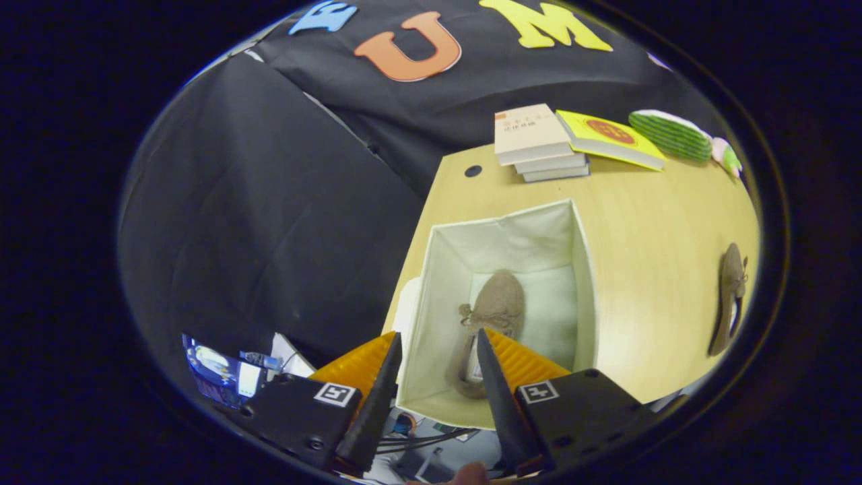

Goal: Open the storage box then place both shoes into the box .Put the left shoe in first, then the right shoe, with the right side of both shoes facing outward in a uniform manner.

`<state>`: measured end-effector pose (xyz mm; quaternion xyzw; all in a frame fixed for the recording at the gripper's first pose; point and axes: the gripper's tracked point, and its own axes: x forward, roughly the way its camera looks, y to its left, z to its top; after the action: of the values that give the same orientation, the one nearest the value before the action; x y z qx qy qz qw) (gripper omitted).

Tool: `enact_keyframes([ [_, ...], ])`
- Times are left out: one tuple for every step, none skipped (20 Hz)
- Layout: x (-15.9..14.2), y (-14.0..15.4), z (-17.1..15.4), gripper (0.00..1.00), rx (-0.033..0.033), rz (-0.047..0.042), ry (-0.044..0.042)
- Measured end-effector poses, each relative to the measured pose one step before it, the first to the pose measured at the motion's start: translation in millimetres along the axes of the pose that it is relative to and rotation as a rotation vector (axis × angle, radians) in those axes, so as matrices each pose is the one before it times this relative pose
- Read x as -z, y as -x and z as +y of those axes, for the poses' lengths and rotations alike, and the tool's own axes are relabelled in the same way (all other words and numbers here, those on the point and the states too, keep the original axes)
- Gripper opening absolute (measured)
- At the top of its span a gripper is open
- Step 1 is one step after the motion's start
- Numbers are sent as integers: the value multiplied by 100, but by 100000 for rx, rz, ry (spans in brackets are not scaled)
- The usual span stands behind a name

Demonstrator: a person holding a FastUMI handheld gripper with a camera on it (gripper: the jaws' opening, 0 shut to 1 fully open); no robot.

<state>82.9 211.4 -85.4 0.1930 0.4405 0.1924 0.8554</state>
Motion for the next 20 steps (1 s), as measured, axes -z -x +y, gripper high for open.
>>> enact_keyframes([
  [-538,857,-989,72,3808,-3700,6511],
  [-522,725,-1088,75,2634,-3458,5482],
  [-78,1211,-695,77,2464,-2584,3381],
  [-214,1133,-927,77,1994,-2351,2458],
  [-212,1402,-1318,78,2530,-2633,1805],
  [-453,1254,-1619,78,2744,-3107,798],
  [-501,1029,-1884,78,3130,-3024,1099],
  [-355,1092,-2060,78,2758,-2005,2115],
  [-43,1083,-2367,78,3751,-1491,1187],
  [20,799,-2530,78,4048,-750,736],
  [225,743,-2396,78,3410,-897,243],
  [477,614,-2353,79,2987,278,633],
  [344,391,-2288,80,2395,-278,80],
  [592,258,-2327,80,2665,-504,645],
  [637,-166,-2446,81,3639,-309,890],
  [933,-410,-2490,81,3956,886,1176],
  [1389,-418,-2147,83,2692,2463,287],
  [1182,-475,-1404,85,714,3089,-1045],
  [1300,-141,-1366,85,201,3557,-2028],
  [1021,-530,-1029,85,-557,3271,-1961],
])
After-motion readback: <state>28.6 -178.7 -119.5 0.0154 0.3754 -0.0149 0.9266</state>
